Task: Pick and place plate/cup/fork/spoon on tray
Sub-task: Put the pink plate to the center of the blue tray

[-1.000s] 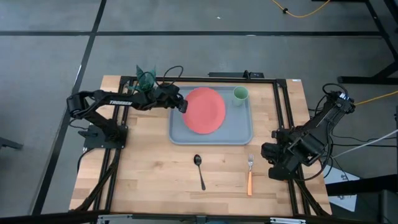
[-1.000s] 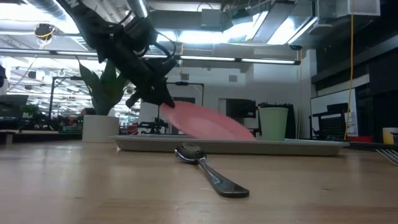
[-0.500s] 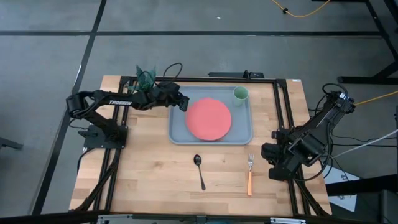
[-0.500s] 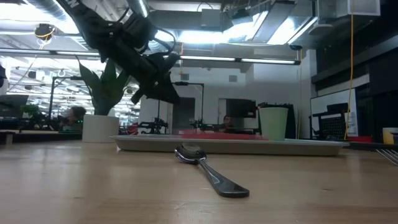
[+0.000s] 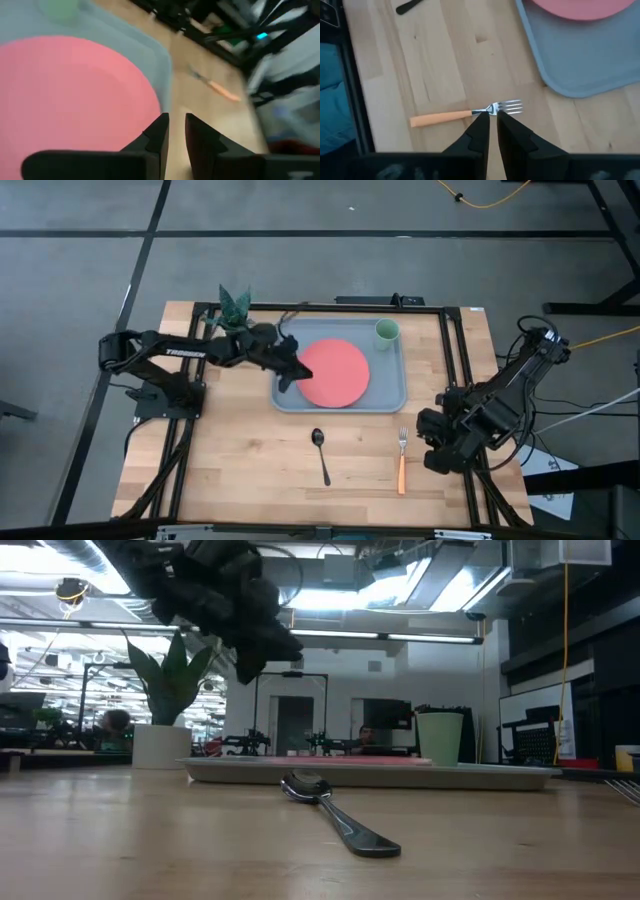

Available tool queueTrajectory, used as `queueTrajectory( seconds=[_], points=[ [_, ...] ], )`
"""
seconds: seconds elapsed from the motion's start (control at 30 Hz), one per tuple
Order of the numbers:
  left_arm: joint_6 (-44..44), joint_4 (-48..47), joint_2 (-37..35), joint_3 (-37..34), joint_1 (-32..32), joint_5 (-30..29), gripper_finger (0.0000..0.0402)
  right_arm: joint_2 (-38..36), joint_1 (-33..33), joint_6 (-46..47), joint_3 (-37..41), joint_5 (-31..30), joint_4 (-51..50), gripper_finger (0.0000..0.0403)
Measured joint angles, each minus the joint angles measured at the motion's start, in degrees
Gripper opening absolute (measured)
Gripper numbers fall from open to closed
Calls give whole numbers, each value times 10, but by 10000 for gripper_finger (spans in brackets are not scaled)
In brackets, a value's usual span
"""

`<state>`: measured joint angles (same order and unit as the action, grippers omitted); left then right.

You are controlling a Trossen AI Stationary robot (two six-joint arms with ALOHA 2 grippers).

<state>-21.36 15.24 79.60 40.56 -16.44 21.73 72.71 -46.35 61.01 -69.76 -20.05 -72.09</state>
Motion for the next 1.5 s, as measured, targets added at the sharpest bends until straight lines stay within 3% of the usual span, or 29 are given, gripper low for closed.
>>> queueTrajectory(
  seconds=[0.13,0.3,0.5,0.6,0.77,1.5],
  points=[
    [77,-9,44,-1,55,-124,53,17,0,0,0,-5,0,42],
    [80,24,120,3,70,-184,53,42,0,-2,0,-18,0,42],
    [94,29,217,101,56,-146,53,71,0,-15,0,-18,0,42],
    [116,-42,256,163,49,-133,53,81,0,-13,0,-16,0,42],
    [146,-165,300,226,40,-160,53,97,0,-13,0,0,0,42],
    [190,-154,332,231,13,-237,53,113,0,-8,0,7,3,42]
  ],
)
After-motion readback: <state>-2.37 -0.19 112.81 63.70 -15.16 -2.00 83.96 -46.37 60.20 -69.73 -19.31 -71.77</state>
